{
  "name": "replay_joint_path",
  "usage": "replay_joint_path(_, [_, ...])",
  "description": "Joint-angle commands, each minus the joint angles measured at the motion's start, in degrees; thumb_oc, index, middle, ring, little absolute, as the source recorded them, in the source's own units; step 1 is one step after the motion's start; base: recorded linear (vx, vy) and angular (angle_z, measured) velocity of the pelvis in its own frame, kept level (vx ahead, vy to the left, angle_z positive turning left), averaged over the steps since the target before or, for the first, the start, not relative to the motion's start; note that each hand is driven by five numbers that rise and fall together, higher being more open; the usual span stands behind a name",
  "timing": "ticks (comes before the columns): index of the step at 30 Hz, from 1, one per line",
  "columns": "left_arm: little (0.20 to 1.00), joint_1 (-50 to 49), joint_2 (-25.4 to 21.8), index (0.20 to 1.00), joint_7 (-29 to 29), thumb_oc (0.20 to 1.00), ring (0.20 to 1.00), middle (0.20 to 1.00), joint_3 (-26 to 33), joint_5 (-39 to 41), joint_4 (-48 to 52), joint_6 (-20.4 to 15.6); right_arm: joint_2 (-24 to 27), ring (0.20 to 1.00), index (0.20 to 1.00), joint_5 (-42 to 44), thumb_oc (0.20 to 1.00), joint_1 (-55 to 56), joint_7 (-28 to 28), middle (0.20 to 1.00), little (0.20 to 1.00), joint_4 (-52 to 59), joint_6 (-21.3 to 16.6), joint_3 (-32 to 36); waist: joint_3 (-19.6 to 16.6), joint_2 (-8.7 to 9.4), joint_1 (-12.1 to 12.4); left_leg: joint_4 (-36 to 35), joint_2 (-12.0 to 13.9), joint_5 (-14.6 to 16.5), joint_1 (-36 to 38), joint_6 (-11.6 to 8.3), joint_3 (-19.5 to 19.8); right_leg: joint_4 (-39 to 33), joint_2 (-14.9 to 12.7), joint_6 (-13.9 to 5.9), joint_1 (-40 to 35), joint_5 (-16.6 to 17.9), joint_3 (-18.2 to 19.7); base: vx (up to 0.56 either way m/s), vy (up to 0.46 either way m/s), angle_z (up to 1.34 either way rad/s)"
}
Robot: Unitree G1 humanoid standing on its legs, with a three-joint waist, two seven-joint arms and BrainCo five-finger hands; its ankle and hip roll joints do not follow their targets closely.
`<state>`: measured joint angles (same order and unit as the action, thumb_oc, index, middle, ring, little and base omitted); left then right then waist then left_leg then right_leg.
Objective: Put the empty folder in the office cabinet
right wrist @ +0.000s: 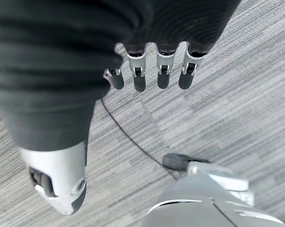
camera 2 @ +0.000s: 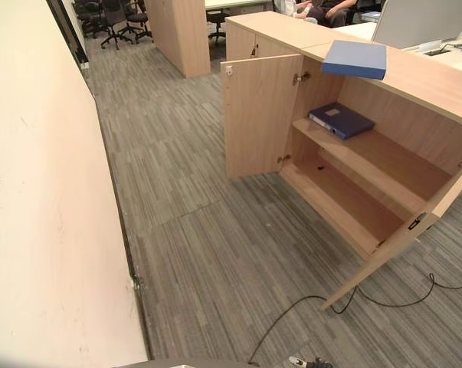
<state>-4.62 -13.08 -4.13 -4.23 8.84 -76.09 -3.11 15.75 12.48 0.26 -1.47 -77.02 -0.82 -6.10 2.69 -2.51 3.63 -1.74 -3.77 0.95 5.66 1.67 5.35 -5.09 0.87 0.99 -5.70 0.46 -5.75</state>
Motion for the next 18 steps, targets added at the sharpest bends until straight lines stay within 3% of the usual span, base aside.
replay_joint_path(1, [1.0, 1.83, 0.56, 1.0, -0.2, 1.0, 1.0, 1.0, 3.33, 1.63, -2.4, -1.24, 0.68, 1.0, 1.0, 2.61, 1.0, -2.01, 0.0, 1.0, 1.0, -2.08, -0.61, 0.22, 0.1, 2.73, 0.18, -3.26, 0.02, 1.94, 1.59, -1.0, 7.63, 0.09, -2.37, -5.17, -2.02, -1.92, 0.12, 0.0, 0.0, 0.0])
replay_joint_path(18, [1.0, 1.85, 0.33, 1.0, 1.38, 1.0, 1.0, 1.0, 2.1, 0.62, -3.41, -0.78, 0.75, 1.0, 1.0, 2.49, 1.0, -1.98, 0.83, 1.0, 1.0, -1.95, -0.42, -0.33, 0.15, 2.65, 0.36, -3.26, -0.01, 1.75, 1.46, -1.05, 8.0, 0.09, -2.48, -5.11, -2.25, -1.91, -0.42, 0.0, -0.001, 0.0])
